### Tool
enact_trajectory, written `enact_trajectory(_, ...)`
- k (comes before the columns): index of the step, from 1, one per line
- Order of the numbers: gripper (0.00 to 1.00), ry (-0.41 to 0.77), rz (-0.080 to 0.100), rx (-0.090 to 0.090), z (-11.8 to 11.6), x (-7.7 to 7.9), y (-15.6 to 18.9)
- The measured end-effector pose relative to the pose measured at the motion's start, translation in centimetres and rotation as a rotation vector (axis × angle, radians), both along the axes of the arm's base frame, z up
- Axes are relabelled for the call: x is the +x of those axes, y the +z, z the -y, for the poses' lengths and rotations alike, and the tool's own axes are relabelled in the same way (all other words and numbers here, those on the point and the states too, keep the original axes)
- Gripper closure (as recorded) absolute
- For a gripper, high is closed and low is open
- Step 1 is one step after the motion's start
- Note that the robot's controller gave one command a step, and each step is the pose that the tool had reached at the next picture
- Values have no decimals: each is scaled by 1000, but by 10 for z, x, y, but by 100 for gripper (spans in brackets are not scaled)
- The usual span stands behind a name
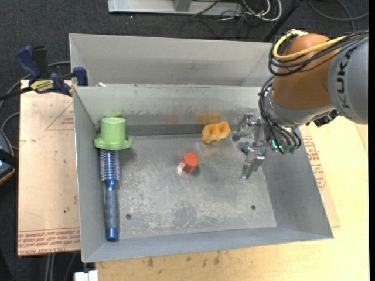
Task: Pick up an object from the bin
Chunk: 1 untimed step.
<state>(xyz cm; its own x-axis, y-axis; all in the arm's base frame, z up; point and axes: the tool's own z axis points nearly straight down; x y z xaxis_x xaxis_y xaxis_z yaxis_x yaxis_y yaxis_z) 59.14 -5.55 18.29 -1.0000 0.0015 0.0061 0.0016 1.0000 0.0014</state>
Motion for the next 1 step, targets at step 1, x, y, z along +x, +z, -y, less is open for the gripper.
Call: enact_trajectory(1,0,278,7,3,-65,45,-103)
